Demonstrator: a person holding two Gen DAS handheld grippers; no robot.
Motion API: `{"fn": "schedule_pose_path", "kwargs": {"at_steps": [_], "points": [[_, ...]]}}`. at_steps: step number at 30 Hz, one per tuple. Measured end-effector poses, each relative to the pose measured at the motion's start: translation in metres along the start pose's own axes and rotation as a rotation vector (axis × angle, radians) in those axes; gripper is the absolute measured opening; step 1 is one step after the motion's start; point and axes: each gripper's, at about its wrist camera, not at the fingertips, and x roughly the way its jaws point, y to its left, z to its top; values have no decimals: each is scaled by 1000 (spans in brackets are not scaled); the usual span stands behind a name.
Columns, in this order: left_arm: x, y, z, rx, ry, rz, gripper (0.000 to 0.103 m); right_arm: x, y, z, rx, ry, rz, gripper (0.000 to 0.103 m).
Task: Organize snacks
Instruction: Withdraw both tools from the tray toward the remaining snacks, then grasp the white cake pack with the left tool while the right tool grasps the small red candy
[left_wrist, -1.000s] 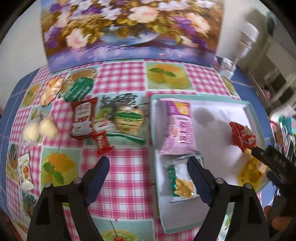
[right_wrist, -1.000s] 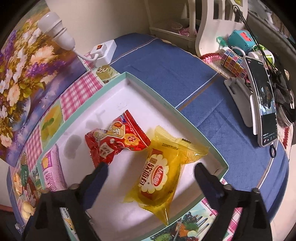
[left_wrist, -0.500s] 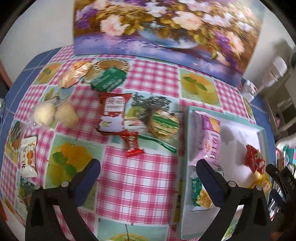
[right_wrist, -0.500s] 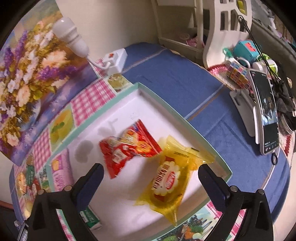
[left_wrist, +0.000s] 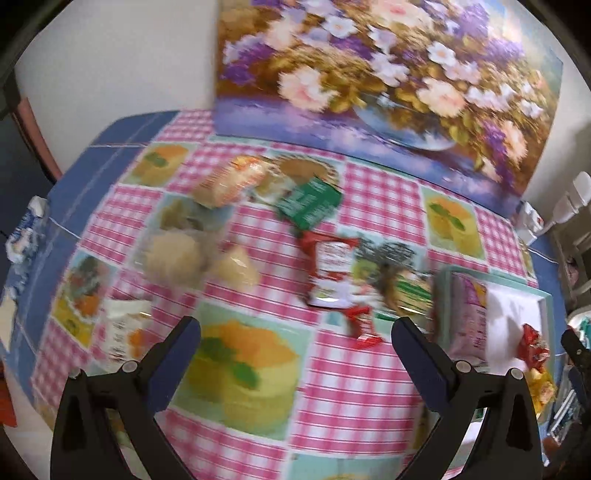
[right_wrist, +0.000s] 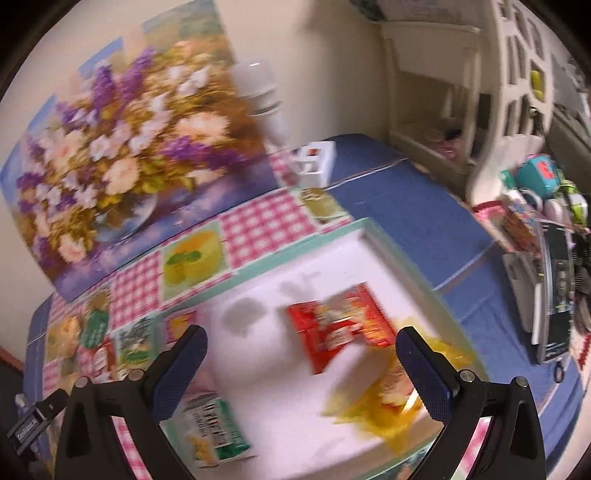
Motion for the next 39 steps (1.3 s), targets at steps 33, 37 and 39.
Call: {"fn": "schedule_pose_path", "kwargs": {"at_steps": [33,37,39], "points": [[-12,188,-7,-300,-7,187,103,15,190,-96,-400,198,314,103],[9,186,-10,-308,45,170,103,31,197,-99,-430,218,299,103],[22,186,-13,-334,82,148,103,40,200,-99,-437,230,286,103]]}}
